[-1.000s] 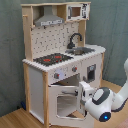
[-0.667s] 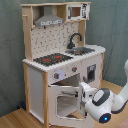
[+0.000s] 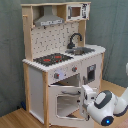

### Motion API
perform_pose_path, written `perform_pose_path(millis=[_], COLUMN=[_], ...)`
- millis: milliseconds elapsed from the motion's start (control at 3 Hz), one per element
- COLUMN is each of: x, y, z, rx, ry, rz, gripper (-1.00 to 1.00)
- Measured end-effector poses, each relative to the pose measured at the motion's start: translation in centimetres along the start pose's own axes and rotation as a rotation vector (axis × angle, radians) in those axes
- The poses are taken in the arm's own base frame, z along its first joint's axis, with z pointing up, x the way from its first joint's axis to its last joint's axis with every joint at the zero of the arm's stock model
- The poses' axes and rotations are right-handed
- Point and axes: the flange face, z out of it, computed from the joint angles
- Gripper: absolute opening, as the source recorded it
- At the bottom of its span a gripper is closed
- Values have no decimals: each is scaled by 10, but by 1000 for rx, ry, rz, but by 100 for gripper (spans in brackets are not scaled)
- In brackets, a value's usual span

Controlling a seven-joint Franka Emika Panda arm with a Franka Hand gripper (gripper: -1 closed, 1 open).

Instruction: Play with the kitchen

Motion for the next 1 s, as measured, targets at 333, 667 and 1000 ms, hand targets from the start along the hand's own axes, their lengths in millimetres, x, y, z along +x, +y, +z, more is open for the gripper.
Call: perform_pose_path(millis=[333,667,1000], x=[10,33,58], y=[-14,-21,-18], z=[-30,-55,-77], rx=[35,58,72], ry=[-11,19,38], rz=[19,10,-24], gripper=[100,100,100])
